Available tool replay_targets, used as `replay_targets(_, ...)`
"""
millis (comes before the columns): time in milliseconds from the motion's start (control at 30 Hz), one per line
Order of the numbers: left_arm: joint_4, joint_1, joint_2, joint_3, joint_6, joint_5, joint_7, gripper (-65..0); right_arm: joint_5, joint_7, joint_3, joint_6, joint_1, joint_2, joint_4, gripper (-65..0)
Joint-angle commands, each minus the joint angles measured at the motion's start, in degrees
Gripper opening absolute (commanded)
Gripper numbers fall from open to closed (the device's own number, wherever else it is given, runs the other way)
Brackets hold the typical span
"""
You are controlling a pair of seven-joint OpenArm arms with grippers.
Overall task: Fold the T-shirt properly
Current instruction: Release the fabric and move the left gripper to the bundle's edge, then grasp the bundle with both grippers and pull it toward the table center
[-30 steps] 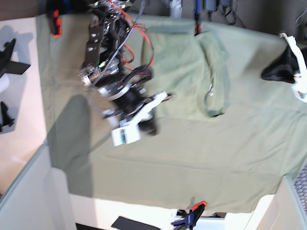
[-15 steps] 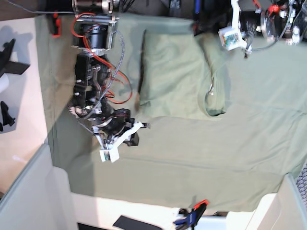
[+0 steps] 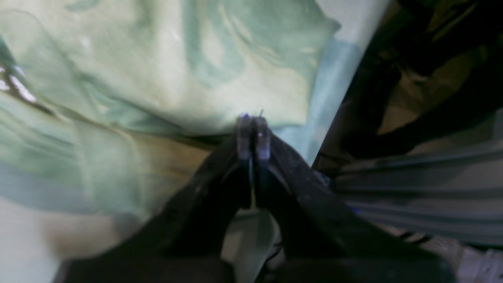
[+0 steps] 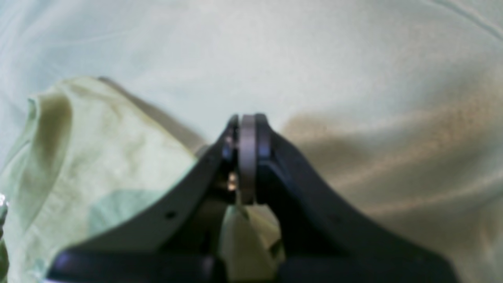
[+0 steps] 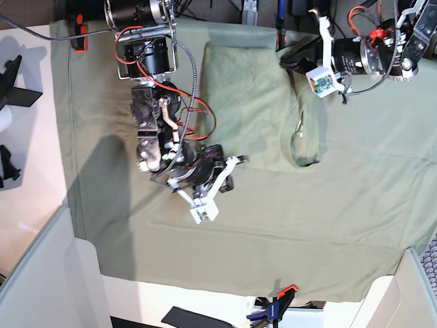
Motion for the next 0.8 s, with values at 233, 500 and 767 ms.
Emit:
replay_targets(233,-6.73,-5.25,0.94,2.49,-0.56,2.03,-1.75,-65.0,-0.52,-1.36,-0.39,0.76,1.79,-0.87,0.81,-65.0)
replay_targets(500,-14.97,-11.74,0.09,2.47,-0.56,2.97,-1.77,-65.0,0.42,-2.64,-0.57,2.43,0.0,1.03,0.83,-65.0)
replay_targets(767,-18.64,-19.12,-3.74,2.47,-0.56,2.95,-3.02,-65.0,3.41,-3.87,-0.66,2.45,-1.84,3.19,0.83,-65.0)
